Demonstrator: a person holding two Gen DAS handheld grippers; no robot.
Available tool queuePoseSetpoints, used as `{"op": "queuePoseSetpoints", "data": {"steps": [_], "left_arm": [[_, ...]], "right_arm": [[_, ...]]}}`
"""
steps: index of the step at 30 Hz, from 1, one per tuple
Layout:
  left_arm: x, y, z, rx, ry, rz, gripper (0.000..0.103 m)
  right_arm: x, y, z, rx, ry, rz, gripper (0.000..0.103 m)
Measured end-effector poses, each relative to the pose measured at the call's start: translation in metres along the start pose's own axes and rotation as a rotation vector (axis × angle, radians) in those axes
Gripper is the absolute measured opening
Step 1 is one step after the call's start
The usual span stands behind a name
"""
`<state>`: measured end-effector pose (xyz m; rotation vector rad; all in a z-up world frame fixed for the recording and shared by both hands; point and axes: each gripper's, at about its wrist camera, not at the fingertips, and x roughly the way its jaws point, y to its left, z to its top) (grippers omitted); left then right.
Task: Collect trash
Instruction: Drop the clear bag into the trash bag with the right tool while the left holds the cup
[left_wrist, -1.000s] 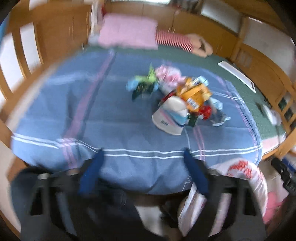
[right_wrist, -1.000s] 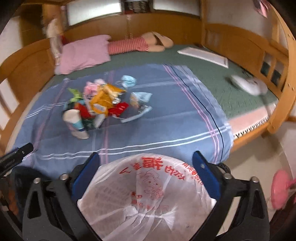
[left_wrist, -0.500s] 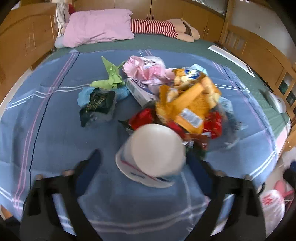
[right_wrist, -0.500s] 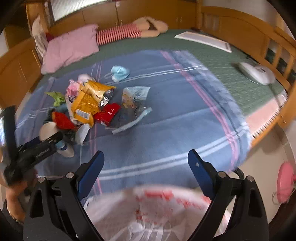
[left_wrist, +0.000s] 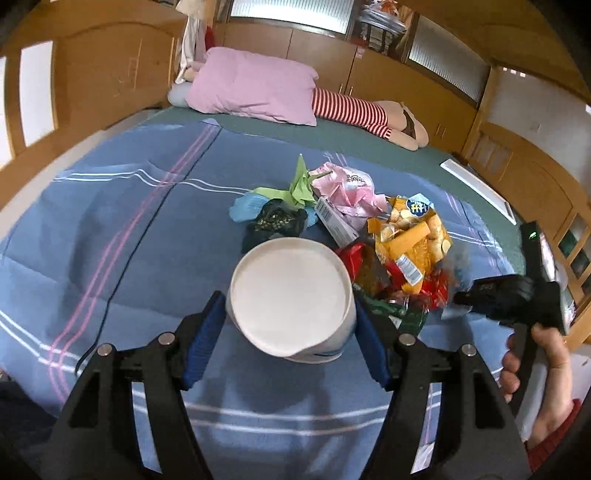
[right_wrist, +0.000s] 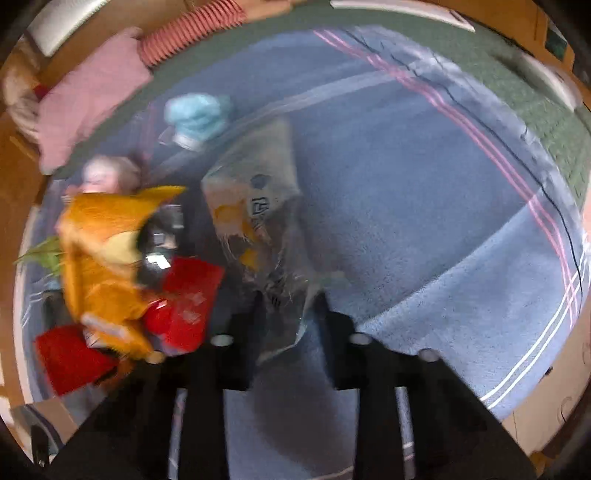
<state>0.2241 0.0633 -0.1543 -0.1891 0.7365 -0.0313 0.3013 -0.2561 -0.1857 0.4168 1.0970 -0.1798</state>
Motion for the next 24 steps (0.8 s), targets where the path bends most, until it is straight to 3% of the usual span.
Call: {"op": "queuePoseSetpoints", "data": {"steps": [5,10,14,17,19,20,21,23,24], "left_arm": [[-0.019,0.002,-0.018,-0.008,0.012,-0.073,0.068],[-0.03,-0.012,-0.031,0.055,0.015,-0.164,0.068],[-0.036,-0.017,-0.037,0.06,0.019,-0.234,0.068],[-0.044,-0.022,-0.045,0.069,0.026,-0.267,0.068],[-0.051,-0.03,-0.051,0.085,0.043,-0.288,0.068],[-0.056,-0.033,-0.055,0.091,0.052,-0.307,0.068],[-0.06,-0.037,-0.059,0.098,0.065,-0.333,0.068],[-0.072,-0.058,-0.07,0.15,0.113,-0.427,0.068],[-0.079,-0.073,-0.077,0.204,0.132,-0.482,0.068]], "right_arm": [[-0.057,-0.004,-0.026,-0.106,-0.095,0.044,0.017],[-0.127,-0.024,-0.065,-0.224,-0.167,0.083,0.017],[-0.169,-0.056,-0.103,-0.299,-0.152,0.099,0.017],[-0.176,-0.075,-0.139,-0.353,-0.055,0.116,0.019],[-0.168,-0.085,-0.163,-0.393,0.049,0.104,0.033],[-0.164,-0.091,-0.173,-0.414,0.087,0.08,0.048],[-0.165,-0.096,-0.182,-0.428,0.087,0.048,0.062],[-0.177,-0.107,-0.186,-0.407,0.026,0.016,0.076],[-0.187,-0.115,-0.182,-0.366,-0.019,0.026,0.077]]}}
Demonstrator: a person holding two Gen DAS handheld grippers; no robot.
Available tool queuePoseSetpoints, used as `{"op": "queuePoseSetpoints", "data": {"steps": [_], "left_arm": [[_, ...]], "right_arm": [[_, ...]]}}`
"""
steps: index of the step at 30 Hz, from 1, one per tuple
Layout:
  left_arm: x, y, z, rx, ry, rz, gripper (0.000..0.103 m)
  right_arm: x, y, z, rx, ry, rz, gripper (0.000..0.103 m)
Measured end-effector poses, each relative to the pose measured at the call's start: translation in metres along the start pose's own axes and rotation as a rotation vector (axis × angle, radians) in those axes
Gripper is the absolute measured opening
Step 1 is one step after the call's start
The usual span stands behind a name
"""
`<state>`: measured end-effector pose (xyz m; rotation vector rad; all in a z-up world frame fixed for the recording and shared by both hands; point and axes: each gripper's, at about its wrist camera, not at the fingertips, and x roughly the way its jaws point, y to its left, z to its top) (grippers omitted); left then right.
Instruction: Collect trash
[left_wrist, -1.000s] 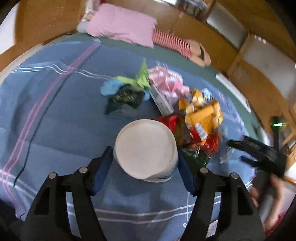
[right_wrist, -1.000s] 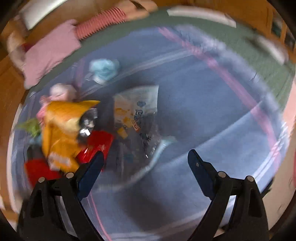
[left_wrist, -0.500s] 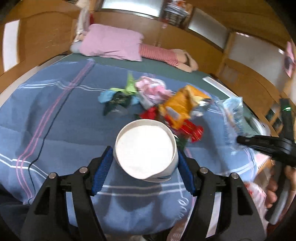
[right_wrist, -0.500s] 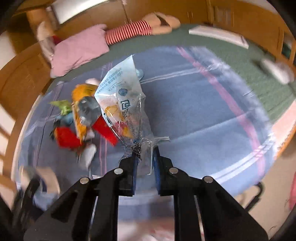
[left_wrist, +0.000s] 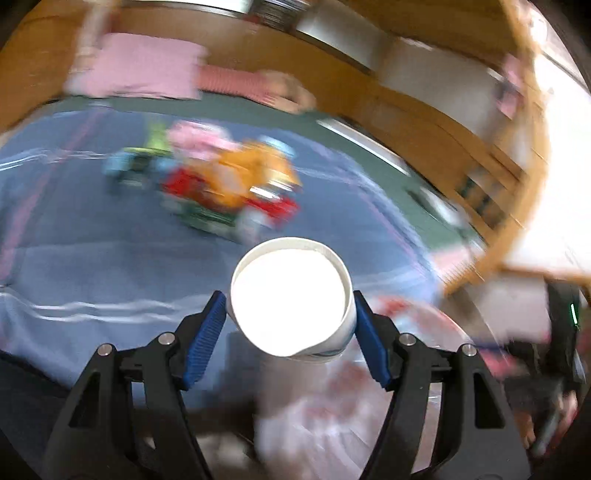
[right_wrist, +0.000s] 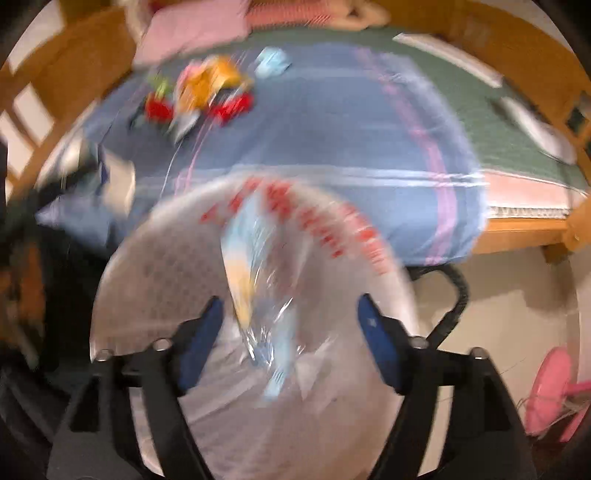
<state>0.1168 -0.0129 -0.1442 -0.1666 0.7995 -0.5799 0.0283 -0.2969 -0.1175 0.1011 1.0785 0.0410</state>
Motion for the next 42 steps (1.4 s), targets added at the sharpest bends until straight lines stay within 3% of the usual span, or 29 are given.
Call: {"op": "queuePoseSetpoints", "data": {"steps": [3,5,6,7,9,12,18,21,23,26,28,30,33,35,39,41,42], "left_arm": [[0.004,-0.046,-0.012,0.187,0.06,-0.105,0.069],[0.014,-0.077,-0.029,0.336,0.14,-0.181,0.07],[0.018,-0.084,-0.036,0.378,0.157,-0.18,0.073],[0.024,-0.093,-0.044,0.439,0.171,-0.133,0.077],[0.026,-0.096,-0.048,0.468,0.151,-0.043,0.087],[0.019,-0.078,-0.036,0.392,0.065,0.062,0.094],[0.005,0.006,0.005,0.092,-0.058,0.308,0.095],[-0.007,0.032,0.029,0.047,-0.136,0.387,0.095],[-0.009,0.046,0.049,0.078,-0.187,0.526,0.095],[-0.008,0.074,0.06,0.003,-0.191,0.631,0.098],[-0.004,0.099,0.058,-0.12,-0.117,0.678,0.098],[-0.005,0.12,0.057,-0.24,-0.077,0.686,0.098],[-0.02,0.137,0.045,-0.377,-0.104,0.663,0.098],[-0.026,0.135,0.043,-0.38,-0.137,0.656,0.098],[-0.021,0.128,0.042,-0.348,-0.121,0.639,0.098],[-0.023,0.13,0.042,-0.358,-0.114,0.631,0.098],[-0.023,0.132,0.042,-0.366,-0.116,0.627,0.098]], "right_arm": [[-0.032,-0.032,0.016,0.164,-0.141,0.034,0.084],[-0.051,-0.047,0.022,0.259,-0.23,0.054,0.087],[-0.056,-0.048,0.022,0.285,-0.254,0.065,0.089],[-0.061,-0.052,0.023,0.315,-0.276,0.084,0.09],[-0.059,-0.052,0.031,0.339,-0.286,0.107,0.09],[-0.051,-0.041,0.033,0.326,-0.275,0.114,0.09],[-0.026,0.0,0.047,0.284,-0.199,0.095,0.09],[-0.007,0.027,0.06,0.246,-0.159,0.069,0.09],[0.006,0.043,0.07,0.226,-0.15,0.063,0.09],[0.029,0.07,0.093,0.198,-0.155,0.058,0.09],[0.049,0.09,0.114,0.188,-0.155,0.054,0.09],[0.07,0.104,0.134,0.195,-0.134,0.064,0.09],[0.111,0.125,0.17,0.197,-0.084,0.063,0.09],[0.14,0.138,0.191,0.194,-0.042,0.031,0.09],[0.192,0.162,0.214,0.186,0.049,-0.006,0.09],[0.202,0.175,0.214,0.148,0.049,-0.057,0.09],[0.202,0.181,0.213,0.125,0.033,-0.073,0.084]]}}
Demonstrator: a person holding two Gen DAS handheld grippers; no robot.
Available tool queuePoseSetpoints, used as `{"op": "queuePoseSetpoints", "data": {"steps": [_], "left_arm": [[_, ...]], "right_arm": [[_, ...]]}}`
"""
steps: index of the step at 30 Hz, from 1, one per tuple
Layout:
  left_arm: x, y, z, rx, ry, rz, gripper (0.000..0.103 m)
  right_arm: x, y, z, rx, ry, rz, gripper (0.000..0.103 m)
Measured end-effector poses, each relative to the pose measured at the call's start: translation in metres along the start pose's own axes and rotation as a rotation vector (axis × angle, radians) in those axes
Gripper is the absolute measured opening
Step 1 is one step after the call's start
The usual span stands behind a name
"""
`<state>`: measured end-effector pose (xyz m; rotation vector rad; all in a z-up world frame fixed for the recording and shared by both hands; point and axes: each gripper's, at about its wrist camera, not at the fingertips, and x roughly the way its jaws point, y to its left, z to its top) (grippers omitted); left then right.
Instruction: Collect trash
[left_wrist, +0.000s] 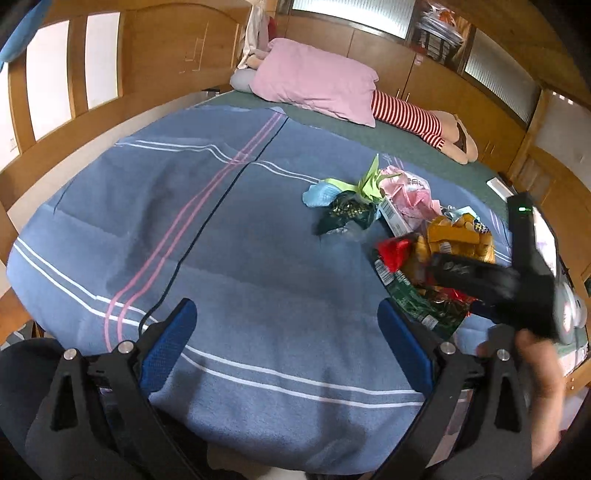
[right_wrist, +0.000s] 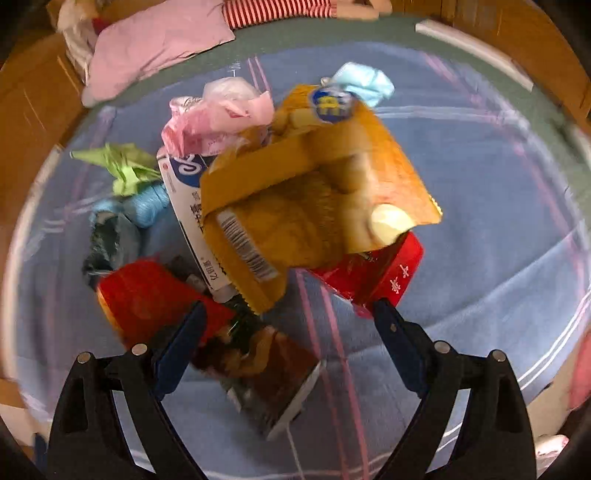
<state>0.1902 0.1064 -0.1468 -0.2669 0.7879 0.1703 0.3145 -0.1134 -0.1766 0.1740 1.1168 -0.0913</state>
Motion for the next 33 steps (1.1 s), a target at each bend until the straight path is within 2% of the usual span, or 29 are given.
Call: {"op": "queuePoseSetpoints", "data": {"steps": [1,3,5,8,11,16,24,33], "left_arm": [[0.002,0.001,0.0,-0.009,-0.002,-0.003,0.098],[0.001,0.003,0.001,-0.028,-0.008,-0.008,0.098],[0.002,0.006,0.001,-0.05,-0.004,-0.01,0.098],[0.003,0.008,0.001,-0.068,0.004,-0.016,0.098],[0.002,0.009,0.001,-0.078,0.001,-0.012,0.098],[0.005,0.01,0.001,-0.09,0.014,-0.011,0.098],[0.01,0.004,-0.001,-0.067,0.032,-0.002,0.098],[0.012,0.002,-0.002,-0.052,0.039,0.006,0.098]], "right_arm": [[-0.002,0.006,-0.003,-0.03,-0.014,0.008,0.078],[-0.004,0.014,-0.011,-0.082,-0.008,0.016,0.04],[-0.005,0.017,-0.02,-0.099,0.034,0.097,0.024],[-0.017,0.016,-0.031,-0.108,0.019,0.15,0.015],[-0.034,0.011,-0.044,-0.1,0.01,0.225,0.012],[-0.062,-0.014,-0.063,-0.036,-0.043,0.265,0.012],[-0.07,-0.035,-0.078,0.002,-0.022,0.267,0.012],[-0.069,-0.036,-0.08,0.021,-0.019,0.264,0.012]]}}
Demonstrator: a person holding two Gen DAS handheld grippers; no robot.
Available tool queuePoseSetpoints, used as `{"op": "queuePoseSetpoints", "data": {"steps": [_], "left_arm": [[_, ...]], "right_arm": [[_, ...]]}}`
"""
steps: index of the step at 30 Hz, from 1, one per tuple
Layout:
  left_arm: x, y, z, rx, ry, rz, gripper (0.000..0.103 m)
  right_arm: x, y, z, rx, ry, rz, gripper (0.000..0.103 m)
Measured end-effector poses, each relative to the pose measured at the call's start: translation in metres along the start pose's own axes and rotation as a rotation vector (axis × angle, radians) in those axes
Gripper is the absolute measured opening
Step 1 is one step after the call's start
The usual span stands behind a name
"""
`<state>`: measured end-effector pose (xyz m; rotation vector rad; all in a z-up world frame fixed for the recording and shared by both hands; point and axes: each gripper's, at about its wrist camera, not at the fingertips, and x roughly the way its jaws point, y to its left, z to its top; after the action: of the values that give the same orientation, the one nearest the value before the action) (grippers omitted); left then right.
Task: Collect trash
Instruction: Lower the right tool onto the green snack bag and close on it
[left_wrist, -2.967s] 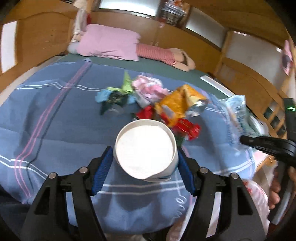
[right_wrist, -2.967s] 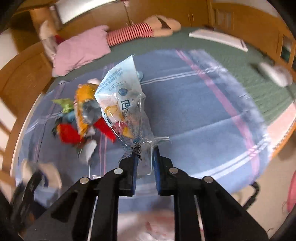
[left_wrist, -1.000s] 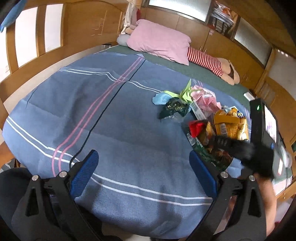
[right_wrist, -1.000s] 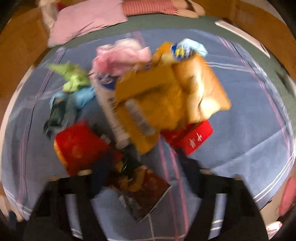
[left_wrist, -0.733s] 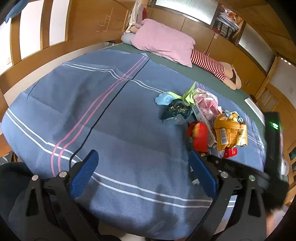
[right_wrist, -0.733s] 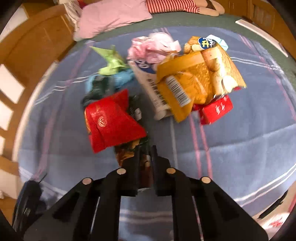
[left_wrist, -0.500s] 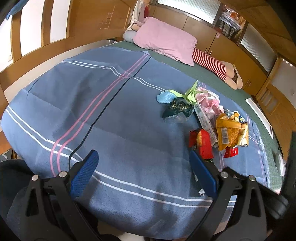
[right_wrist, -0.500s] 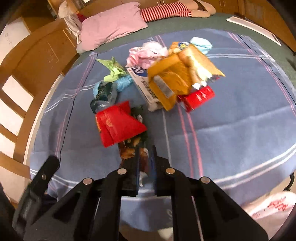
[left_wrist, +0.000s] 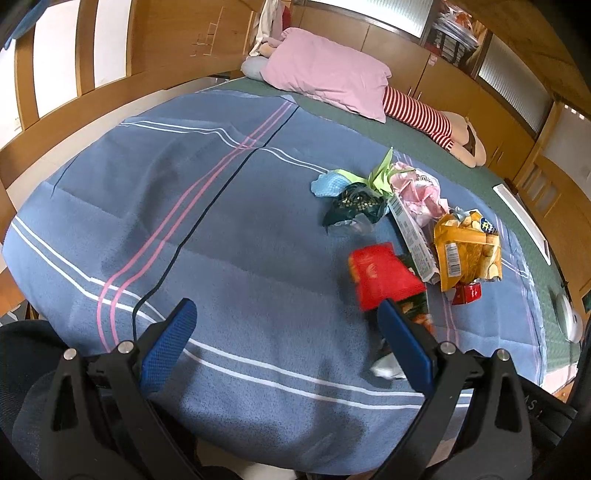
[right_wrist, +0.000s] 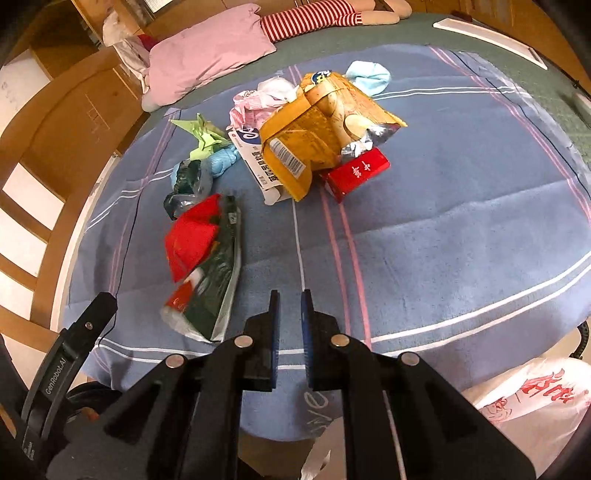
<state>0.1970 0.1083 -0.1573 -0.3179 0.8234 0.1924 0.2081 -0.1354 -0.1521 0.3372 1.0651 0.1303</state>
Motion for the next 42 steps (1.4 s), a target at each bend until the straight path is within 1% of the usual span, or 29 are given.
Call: {"op": "queuePoseSetpoints", "data": {"steps": [5,14,19,34,42], "left_arm": [[0.0005,-0.0005,-0.0001,0.004,0.001,0.002,0.098],[0.0012,-0.0009,-0.0003,0.006,0.004,0.003,0.098],[0.002,-0.0009,-0.001,0.007,0.005,0.007,0.098],[0.0022,-0.0036,-0.0009,0.014,0.006,0.011,0.098],[0.0021,-0.0046,-0.0011,0.019,0.005,0.012,0.098]], "right_arm": [[0.0035,-0.0016,-0.0022,0.011,0.014,0.002,0.012],[-0.0043,-0.0021,-0.001,0.012,-0.017,-0.006,0.012],[-0.0017,0.0011,-0.0043,-0.007,-0.005,-0.006,0.012],[0.0047,-0.0035,-0.0076,0.016,0.016,-0.004,0.012],[0.0046,-0.0042,-0.0076,0.018,0.01,-0.003,0.012]]}}
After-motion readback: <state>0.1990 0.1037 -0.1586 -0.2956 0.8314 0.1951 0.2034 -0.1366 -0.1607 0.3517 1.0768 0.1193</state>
